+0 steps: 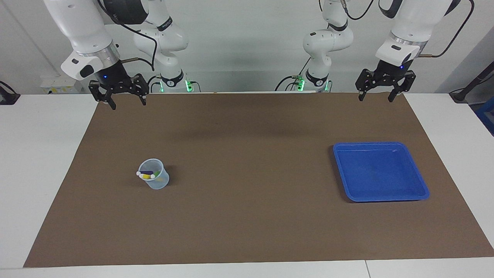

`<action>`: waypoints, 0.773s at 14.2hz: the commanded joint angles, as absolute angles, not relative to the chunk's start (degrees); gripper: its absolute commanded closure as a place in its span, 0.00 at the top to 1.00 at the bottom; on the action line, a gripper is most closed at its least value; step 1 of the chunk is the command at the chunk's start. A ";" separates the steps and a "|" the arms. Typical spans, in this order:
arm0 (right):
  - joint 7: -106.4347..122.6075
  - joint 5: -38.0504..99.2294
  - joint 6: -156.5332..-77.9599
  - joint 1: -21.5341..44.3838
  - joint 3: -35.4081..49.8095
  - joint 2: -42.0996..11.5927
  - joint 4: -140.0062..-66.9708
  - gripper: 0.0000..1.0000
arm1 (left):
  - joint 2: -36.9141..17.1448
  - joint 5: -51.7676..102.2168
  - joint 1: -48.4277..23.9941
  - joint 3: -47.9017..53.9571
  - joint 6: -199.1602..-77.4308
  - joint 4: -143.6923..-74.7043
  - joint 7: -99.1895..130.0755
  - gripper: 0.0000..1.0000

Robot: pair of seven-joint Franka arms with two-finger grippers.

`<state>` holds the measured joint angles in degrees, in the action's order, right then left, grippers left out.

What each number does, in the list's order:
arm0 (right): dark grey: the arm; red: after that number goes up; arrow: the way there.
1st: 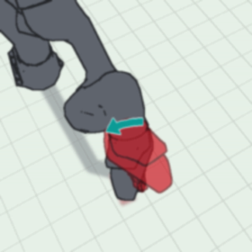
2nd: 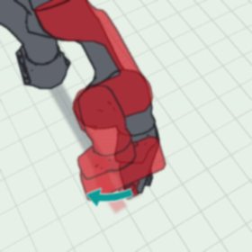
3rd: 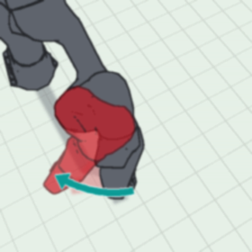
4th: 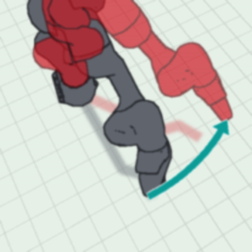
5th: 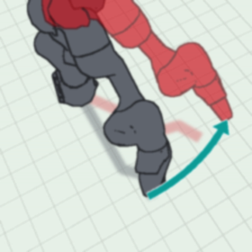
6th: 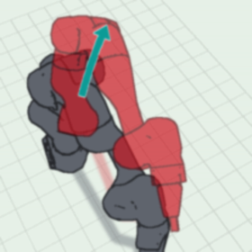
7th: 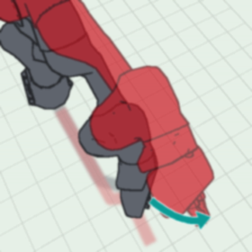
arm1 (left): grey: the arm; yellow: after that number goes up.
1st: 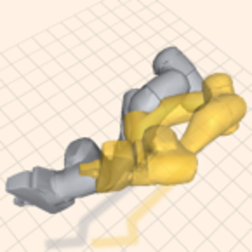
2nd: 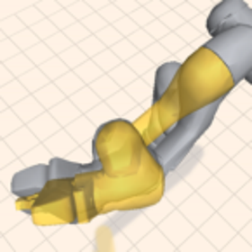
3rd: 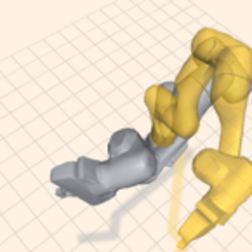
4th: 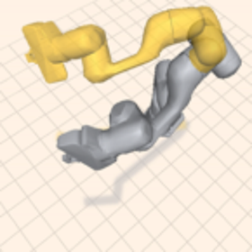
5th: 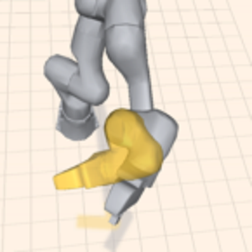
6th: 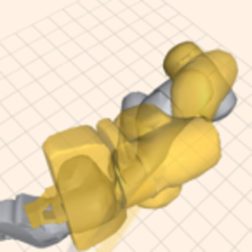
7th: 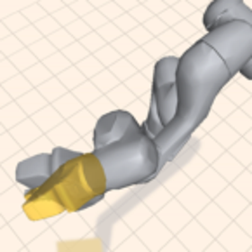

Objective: Transfer and insert pens with both arms

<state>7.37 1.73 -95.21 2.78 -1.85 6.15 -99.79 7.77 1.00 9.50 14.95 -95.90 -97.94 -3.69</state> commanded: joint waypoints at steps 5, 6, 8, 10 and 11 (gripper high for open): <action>7.73 2.11 -95.54 2.90 -2.81 8.43 -100.72 1.00 | 8.53 -0.09 9.58 15.03 -95.10 -98.09 -4.13 1.00; 7.73 2.11 -95.36 2.99 -2.73 8.70 -100.72 1.00 | 8.53 -0.09 9.58 15.03 -95.10 -98.09 -4.13 1.00; 7.82 2.11 -95.01 2.90 -2.72 8.79 -100.72 1.00 | 8.53 -0.09 9.58 15.03 -95.10 -98.09 -4.13 1.00; 7.74 2.11 -95.18 2.99 -2.72 9.92 -100.63 1.00 | 8.53 -0.09 9.58 15.03 -95.10 -98.09 -4.13 1.00; 7.73 2.11 -95.19 2.99 -2.64 10.11 -100.55 1.00 | 8.53 -0.09 9.58 15.03 -95.10 -98.09 -4.13 1.00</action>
<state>7.37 1.73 -95.19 2.79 -2.48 8.29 -99.74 7.77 1.00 9.50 14.95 -95.90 -97.94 -3.69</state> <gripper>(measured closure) 0.000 0.000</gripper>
